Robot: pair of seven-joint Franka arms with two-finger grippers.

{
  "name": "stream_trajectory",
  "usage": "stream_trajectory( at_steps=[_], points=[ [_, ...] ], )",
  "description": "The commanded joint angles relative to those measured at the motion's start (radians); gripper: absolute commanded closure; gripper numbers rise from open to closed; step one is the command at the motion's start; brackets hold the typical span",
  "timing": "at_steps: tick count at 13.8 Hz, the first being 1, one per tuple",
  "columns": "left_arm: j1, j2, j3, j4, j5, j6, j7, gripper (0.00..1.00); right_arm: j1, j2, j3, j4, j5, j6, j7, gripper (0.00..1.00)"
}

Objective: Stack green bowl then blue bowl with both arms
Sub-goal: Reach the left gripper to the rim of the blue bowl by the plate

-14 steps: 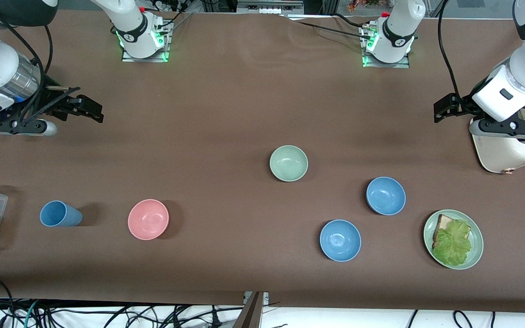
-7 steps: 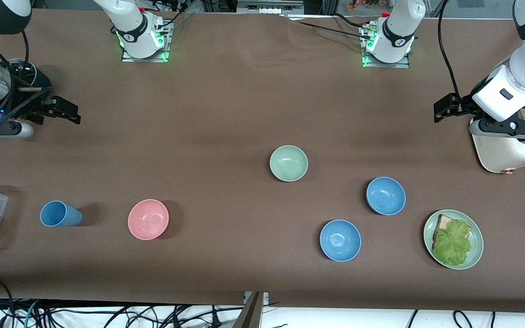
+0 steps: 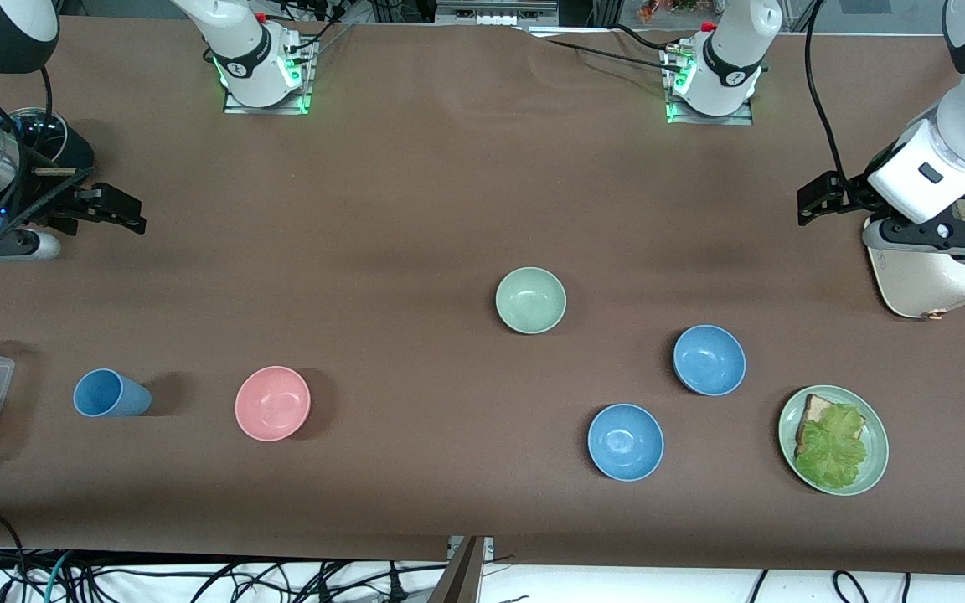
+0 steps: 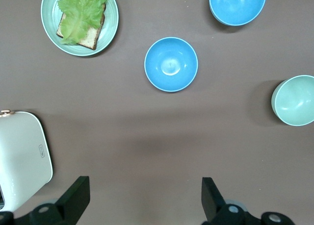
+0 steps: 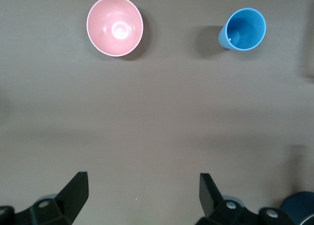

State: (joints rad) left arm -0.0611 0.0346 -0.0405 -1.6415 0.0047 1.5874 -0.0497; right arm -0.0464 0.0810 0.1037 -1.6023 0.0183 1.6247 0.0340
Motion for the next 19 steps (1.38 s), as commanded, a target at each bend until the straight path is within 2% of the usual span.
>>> stream_trajectory(
  at_steps=[1,7,10,15,19],
  points=[
    [0.001,0.01,0.001,0.028,-0.011,-0.024,-0.003,0.0,-0.018,0.013,0.017,0.056,-0.015,-0.016,-0.013,0.0],
    [-0.002,0.027,-0.001,0.025,-0.011,-0.064,-0.003,0.0,-0.018,0.013,0.016,0.078,-0.009,-0.016,0.02,0.0],
    [0.007,0.137,0.001,0.028,-0.005,-0.044,0.013,0.0,-0.012,0.008,0.022,0.076,-0.012,-0.016,0.089,0.0],
    [0.003,0.335,0.001,0.028,-0.003,0.268,0.019,0.0,-0.013,0.011,0.018,0.076,-0.011,-0.016,0.096,0.0],
    [0.013,0.486,0.002,0.02,-0.003,0.497,0.135,0.0,-0.015,0.011,0.017,0.073,-0.011,-0.016,0.096,0.0]
  ],
)
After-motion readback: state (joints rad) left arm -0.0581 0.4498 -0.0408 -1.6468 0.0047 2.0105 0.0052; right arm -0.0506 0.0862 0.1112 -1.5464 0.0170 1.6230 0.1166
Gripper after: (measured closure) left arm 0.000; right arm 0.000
